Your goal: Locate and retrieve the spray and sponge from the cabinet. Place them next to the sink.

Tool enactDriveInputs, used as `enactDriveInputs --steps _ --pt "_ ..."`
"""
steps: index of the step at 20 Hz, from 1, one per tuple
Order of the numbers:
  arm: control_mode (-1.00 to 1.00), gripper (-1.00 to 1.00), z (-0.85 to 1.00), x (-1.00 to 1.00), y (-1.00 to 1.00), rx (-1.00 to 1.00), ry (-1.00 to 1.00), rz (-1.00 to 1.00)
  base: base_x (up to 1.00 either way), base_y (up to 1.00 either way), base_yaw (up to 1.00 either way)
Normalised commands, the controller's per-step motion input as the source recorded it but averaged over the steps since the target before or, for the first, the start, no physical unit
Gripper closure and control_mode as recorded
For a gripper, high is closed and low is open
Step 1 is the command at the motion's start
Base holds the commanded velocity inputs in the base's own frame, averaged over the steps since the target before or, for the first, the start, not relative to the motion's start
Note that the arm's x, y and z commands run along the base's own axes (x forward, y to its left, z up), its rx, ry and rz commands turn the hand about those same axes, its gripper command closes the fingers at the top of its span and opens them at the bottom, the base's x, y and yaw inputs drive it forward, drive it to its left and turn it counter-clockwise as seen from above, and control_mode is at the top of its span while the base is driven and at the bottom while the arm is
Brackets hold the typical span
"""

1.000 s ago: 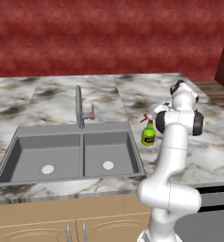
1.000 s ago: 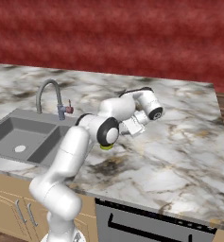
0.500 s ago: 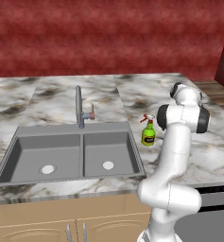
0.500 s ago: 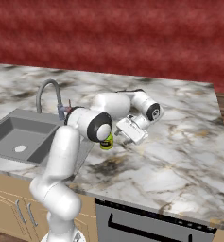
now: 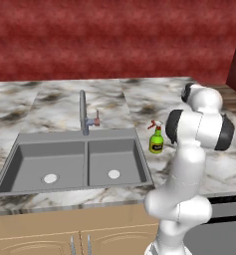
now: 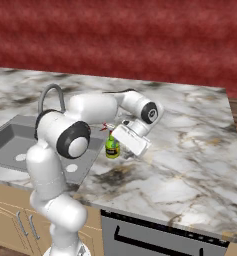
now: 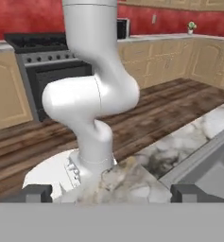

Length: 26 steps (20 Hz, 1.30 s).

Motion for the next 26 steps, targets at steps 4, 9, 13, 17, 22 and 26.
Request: enactDriveInputs --steps 4,9,13,17,22,26 --pt "-1.00 -1.00 0.51 -0.80 0.42 -0.15 -0.20 0.05 0.00 0.00 0.00" --pt "-1.00 -1.00 0.47 -0.70 0.61 -0.21 -0.20 0.05 0.00 0.00 0.00" --pt "-1.00 -1.00 0.38 -0.61 0.53 -0.28 -0.14 0.07 0.00 0.00 0.00" --pt "-1.00 -1.00 0.23 -0.41 0.45 -0.32 -0.15 0.05 0.00 0.00 0.00" --pt "-1.00 -1.00 0.04 -0.45 0.26 -0.26 -0.26 0.06 0.00 0.00 0.00" --pt "-1.00 -1.00 0.00 -0.55 0.09 -0.15 -0.41 0.05 0.00 0.00 0.00"
